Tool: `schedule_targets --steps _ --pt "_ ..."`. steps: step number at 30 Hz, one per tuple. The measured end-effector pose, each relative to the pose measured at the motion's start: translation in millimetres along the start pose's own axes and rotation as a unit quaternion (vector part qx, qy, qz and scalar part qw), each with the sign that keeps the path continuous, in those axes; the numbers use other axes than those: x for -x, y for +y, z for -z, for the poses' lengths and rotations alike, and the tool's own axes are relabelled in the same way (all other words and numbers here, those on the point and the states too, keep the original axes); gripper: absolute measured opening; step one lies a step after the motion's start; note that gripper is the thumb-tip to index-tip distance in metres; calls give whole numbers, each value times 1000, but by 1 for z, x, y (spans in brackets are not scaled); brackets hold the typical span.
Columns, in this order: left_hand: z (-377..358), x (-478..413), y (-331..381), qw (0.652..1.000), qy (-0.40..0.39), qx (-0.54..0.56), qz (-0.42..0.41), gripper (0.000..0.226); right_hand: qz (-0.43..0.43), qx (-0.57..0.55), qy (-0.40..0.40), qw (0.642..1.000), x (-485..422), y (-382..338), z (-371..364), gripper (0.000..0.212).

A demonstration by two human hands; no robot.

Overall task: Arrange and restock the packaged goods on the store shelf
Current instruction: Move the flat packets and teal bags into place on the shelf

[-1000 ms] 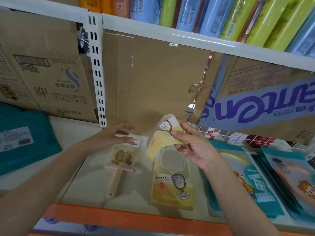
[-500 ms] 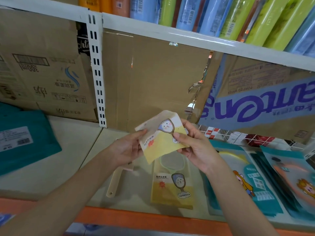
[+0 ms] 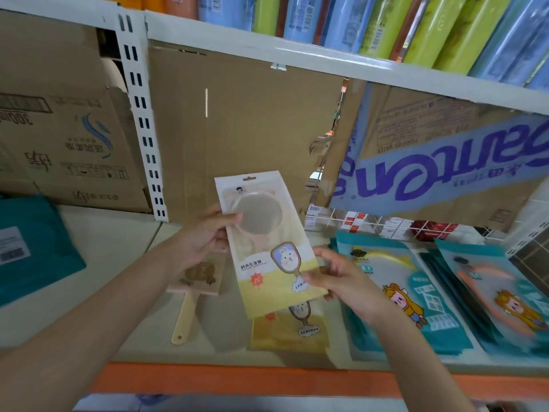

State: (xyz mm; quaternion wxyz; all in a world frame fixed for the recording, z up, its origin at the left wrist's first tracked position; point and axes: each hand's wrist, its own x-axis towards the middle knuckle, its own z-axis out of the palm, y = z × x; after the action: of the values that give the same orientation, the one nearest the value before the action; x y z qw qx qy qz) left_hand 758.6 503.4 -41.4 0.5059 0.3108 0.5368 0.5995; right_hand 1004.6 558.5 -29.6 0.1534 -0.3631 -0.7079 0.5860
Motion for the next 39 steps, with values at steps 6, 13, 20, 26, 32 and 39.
schedule_targets --steps 6,13,20,26,32,39 --pt "-21 -14 -35 996 -16 -73 54 39 -30 63 39 997 10 27 0 17" --pt "-40 -29 -61 988 16 -145 55 35 -86 112 87 986 4 58 -10 31" --pt "-39 -33 -75 986 18 -159 41 32 -91 119 116 982 7 67 -12 26" --pt "-37 -37 -81 975 44 -214 28 37 -108 224 139 959 4 70 -11 37" --pt "-35 -36 -84 961 106 -255 17 44 -99 198 172 960 -4 67 -9 51" --pt "-41 -17 -82 948 32 -318 7 73 -98 194 158 963 -30 59 -10 24"
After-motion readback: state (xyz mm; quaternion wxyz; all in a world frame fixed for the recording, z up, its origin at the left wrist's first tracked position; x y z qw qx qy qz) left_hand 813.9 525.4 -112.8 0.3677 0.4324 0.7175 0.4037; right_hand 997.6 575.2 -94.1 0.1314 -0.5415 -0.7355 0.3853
